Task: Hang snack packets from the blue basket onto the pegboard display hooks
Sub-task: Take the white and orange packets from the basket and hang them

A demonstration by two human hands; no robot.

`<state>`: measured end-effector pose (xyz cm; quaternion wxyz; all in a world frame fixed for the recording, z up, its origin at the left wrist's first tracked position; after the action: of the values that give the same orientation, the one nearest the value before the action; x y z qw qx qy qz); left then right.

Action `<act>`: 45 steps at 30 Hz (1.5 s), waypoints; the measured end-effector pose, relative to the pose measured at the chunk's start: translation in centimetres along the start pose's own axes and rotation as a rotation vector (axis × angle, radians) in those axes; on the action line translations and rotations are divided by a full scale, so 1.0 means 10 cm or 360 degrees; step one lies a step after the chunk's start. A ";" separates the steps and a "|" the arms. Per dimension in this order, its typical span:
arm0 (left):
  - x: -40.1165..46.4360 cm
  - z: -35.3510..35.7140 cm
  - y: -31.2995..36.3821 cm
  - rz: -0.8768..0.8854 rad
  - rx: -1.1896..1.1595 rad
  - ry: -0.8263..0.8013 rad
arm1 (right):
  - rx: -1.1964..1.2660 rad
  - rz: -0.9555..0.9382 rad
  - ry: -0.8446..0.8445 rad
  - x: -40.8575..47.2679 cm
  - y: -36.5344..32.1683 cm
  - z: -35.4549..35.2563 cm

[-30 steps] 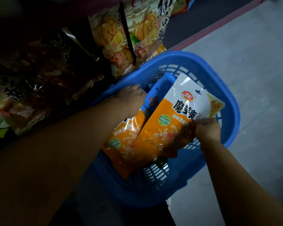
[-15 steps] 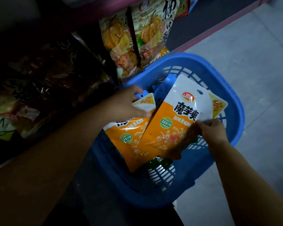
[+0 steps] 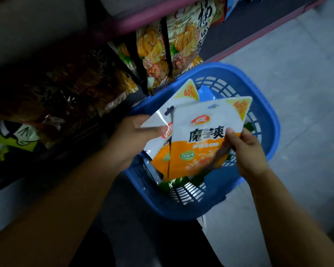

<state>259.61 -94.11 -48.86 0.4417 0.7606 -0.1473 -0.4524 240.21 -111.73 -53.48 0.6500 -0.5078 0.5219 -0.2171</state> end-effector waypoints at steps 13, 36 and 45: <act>-2.73 -1.25 3.05 0.0545 0.0467 0.0433 | 0.0034 -0.0403 -0.0350 -2.38 -3.42 0.17; -5.52 -3.59 5.48 0.0996 0.1028 0.1127 | 0.0110 -0.1354 -0.1204 -4.41 -6.72 1.86; -5.53 -4.01 5.59 0.1015 0.0913 0.1057 | 0.0208 -0.1249 -0.1348 -4.46 -6.83 2.33</act>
<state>271.99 -69.65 35.09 0.3546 0.8703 -0.3408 0.0273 262.00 -92.08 26.13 0.7031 -0.6647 -0.0254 -0.2514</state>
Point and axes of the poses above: each hand's wrist, its own x-axis towards the middle knuckle, its own z-axis out of the palm, y = z × x, the point moved 3 cm from there along x, towards the middle knuckle, and after that the axes turned 10 degrees about x, right-handed, at the moved point
